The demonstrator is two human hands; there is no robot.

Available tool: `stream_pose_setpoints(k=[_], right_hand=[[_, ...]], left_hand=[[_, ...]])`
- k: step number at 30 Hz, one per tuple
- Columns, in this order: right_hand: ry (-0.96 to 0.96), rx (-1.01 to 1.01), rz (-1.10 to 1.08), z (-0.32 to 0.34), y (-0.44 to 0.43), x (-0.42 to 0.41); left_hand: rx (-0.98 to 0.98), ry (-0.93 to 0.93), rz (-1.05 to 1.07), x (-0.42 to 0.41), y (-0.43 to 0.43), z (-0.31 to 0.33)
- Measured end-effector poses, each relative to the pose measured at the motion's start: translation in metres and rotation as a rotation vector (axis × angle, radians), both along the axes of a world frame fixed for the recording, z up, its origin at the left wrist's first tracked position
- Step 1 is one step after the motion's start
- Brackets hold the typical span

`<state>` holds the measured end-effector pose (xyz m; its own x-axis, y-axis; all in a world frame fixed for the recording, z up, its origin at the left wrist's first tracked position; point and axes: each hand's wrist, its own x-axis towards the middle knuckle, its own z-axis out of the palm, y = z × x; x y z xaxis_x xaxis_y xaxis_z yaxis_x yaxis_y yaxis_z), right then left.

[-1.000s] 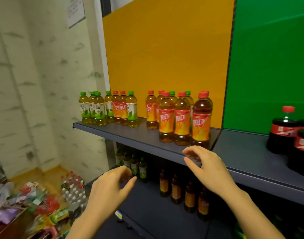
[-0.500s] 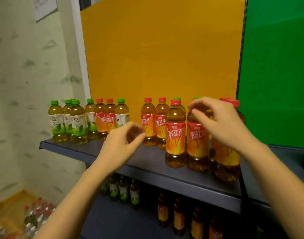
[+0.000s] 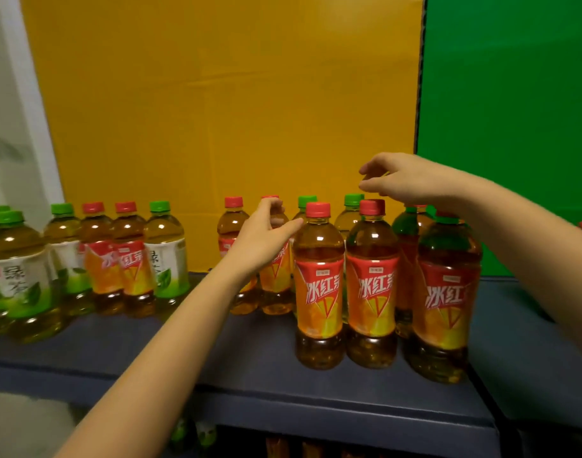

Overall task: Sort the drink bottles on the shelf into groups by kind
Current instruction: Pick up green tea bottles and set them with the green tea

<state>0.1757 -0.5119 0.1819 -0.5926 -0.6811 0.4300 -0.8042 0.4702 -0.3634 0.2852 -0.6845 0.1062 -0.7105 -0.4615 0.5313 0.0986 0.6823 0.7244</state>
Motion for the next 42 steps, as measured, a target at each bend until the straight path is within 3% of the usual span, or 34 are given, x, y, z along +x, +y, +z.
stream_pose_setpoints(k=[7,15,20,33,37,42], right_hand=[[-0.148,0.277,-0.170,0.014,-0.027,-0.004],[-0.386,0.435,-0.269,0.013,-0.050,-0.023],[-0.439,0.519,-0.265,0.011,-0.057,-0.029],[-0.380,0.444,-0.295,0.007,-0.064,-0.029],[-0.324,0.306,-0.273,0.013,-0.060,-0.030],[-0.248,-0.022,-0.174,0.028,-0.051,-0.036]], left_hand=[[-0.015,-0.056,-0.126,-0.034,-0.020,0.007],[-0.182,-0.154,-0.104,-0.057,-0.027,0.012],[-0.259,-0.142,-0.108,-0.066,-0.031,0.008],[-0.201,0.037,-0.250,-0.068,-0.034,-0.008],[-0.159,0.140,-0.224,-0.065,-0.031,-0.004],[-0.131,0.338,-0.194,-0.060,-0.029,0.019]])
